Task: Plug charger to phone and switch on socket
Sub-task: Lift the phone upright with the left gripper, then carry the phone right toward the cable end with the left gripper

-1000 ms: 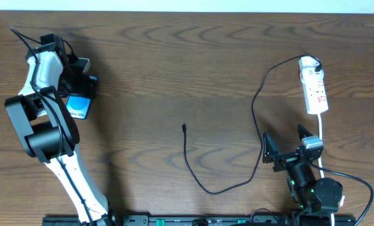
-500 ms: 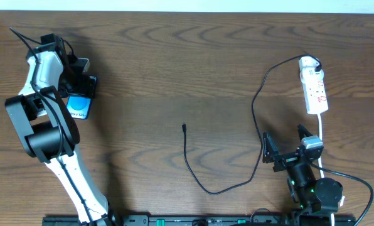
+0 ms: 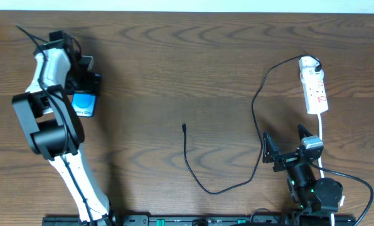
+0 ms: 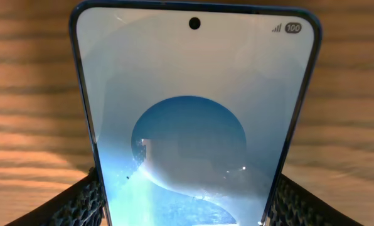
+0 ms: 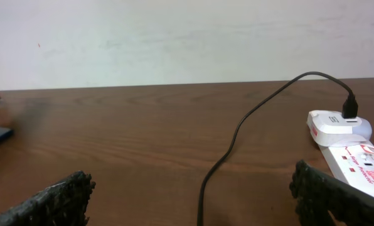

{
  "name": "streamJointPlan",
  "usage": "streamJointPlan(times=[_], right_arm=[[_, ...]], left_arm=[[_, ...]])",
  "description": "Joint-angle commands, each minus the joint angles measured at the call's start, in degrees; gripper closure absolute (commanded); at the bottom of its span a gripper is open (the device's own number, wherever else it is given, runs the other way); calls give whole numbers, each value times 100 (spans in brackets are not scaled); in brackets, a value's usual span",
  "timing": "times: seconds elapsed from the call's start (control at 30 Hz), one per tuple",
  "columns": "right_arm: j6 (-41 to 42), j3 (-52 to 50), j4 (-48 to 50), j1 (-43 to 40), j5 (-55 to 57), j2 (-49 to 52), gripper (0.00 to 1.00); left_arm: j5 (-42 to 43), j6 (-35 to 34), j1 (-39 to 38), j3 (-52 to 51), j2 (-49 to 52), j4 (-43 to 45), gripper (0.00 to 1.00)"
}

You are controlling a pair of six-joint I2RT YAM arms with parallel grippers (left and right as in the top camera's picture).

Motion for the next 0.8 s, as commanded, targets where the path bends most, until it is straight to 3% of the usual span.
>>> streamJointPlan(times=[0.0, 0.17, 0.27, 0.77], right_arm=[[48, -7, -28, 31, -66, -9, 1], [48, -7, -28, 31, -66, -9, 1], [48, -7, -28, 31, -66, -9, 1], [48, -7, -28, 31, -66, -9, 1]], left_arm=[[-122, -387, -343, -118, 70, 20, 34], [-92, -767, -728, -118, -20, 15, 34], [400, -942, -1137, -118, -31, -26, 34], [457, -3165, -3399, -118, -31, 74, 34]])
